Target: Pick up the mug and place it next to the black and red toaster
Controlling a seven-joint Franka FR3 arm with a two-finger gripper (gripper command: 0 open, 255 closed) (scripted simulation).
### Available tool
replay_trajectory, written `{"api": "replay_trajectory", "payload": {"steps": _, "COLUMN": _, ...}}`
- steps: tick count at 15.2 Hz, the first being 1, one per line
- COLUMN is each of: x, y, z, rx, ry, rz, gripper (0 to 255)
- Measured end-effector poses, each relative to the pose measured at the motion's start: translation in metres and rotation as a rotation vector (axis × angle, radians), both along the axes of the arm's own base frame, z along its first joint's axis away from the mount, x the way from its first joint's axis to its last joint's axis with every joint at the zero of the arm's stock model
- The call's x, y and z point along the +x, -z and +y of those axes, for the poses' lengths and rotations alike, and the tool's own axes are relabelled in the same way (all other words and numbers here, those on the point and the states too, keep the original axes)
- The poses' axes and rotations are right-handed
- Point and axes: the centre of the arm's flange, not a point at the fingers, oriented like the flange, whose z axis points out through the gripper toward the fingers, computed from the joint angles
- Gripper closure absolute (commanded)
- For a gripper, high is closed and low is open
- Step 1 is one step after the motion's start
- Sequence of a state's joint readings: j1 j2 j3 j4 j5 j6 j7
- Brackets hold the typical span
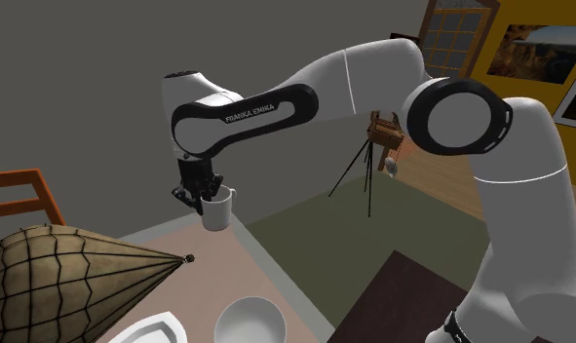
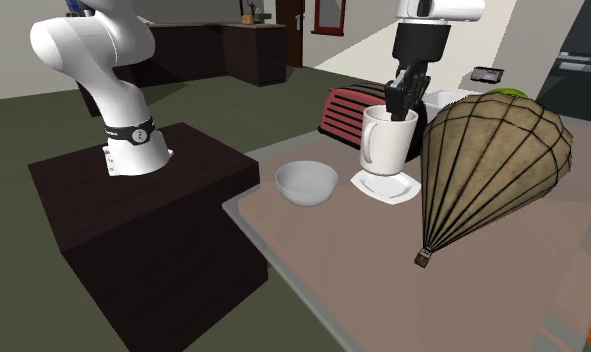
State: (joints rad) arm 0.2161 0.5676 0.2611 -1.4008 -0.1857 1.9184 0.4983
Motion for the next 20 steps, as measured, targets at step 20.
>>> {"api": "replay_trajectory", "payload": {"steps": 20, "x": -0.082, "y": -0.063, "z": 0.065, "rx": 0.000, "ry": -0.001, "rz": 0.001, "gripper": 255}}
